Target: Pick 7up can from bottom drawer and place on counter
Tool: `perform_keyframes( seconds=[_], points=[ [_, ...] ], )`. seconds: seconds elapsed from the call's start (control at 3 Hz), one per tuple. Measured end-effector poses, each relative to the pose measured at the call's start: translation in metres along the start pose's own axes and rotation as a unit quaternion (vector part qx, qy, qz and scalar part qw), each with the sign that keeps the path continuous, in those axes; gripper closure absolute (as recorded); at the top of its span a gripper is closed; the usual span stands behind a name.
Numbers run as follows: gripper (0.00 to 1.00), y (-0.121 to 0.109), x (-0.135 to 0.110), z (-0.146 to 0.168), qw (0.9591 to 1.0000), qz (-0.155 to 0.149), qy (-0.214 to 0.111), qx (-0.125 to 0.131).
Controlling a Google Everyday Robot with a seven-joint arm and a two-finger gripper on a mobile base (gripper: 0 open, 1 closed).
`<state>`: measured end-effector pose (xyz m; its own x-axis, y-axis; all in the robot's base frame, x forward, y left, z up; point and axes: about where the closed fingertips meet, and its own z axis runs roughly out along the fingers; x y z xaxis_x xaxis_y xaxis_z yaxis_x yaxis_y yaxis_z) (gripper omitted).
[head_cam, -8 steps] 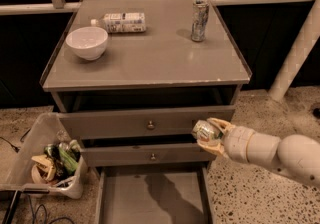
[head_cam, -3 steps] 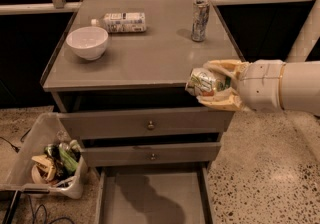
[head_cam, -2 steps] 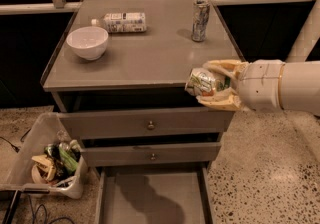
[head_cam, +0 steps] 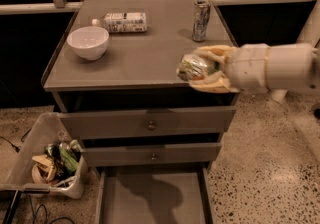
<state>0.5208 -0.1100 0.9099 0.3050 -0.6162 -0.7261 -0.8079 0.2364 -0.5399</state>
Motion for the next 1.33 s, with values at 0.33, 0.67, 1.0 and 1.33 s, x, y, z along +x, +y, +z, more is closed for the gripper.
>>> perform_keyframes(
  seconds=[0.33, 0.67, 1.0, 1.33],
  points=[
    [1.0, -0.043, -0.008, 0.036, 0.9992, -0.001, -0.037, -0.013],
    [1.0, -0.078, -0.021, 0.087, 0.9961, 0.017, -0.076, -0.042],
    [1.0, -0.092, -0.027, 0.128, 0.9952, 0.037, -0.071, -0.057],
    [1.0, -0.097, -0.019, 0.153, 0.9969, 0.065, -0.015, -0.042]
  ],
)
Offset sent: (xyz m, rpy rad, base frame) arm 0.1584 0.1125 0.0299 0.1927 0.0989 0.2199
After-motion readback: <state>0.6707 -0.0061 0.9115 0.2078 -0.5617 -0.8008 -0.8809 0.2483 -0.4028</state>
